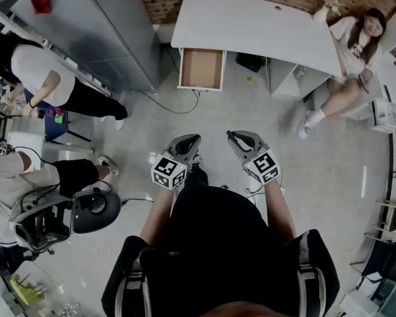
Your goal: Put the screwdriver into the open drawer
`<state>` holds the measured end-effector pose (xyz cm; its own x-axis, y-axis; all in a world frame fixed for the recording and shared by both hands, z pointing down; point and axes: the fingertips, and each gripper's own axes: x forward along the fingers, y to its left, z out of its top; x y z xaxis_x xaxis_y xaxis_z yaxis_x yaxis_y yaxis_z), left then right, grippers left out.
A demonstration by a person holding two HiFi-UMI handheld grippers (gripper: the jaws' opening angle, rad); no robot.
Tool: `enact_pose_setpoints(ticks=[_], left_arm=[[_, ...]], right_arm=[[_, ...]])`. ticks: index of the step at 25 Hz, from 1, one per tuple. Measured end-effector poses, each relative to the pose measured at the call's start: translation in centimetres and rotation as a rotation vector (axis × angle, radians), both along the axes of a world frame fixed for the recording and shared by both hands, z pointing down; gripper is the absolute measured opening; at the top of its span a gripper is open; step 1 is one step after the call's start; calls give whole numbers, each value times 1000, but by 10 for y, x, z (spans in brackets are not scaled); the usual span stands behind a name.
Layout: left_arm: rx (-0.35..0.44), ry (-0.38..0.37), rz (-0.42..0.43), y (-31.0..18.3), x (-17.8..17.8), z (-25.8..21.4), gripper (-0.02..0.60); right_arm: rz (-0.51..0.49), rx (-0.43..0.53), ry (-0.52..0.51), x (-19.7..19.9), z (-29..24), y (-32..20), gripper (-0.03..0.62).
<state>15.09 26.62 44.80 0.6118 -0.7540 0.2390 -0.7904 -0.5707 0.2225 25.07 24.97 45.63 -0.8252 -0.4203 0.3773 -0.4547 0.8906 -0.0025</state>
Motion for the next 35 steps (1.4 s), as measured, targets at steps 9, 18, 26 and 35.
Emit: enact_pose_setpoints(ticks=[9, 18, 26, 35], left_arm=[[-5, -8, 15, -15, -6, -2, 20], [-11, -1, 29, -45, -31, 1, 20], [-14, 18, 57, -74, -62, 6, 20], [-16, 29, 94, -109, -105, 11, 20]], right_arm=[[8, -2, 1, -6, -3, -15, 121], [12, -22, 13, -32, 0, -42, 123], [38, -29, 49, -58, 5, -70, 123], [94, -25, 47, -93, 6, -104, 123]])
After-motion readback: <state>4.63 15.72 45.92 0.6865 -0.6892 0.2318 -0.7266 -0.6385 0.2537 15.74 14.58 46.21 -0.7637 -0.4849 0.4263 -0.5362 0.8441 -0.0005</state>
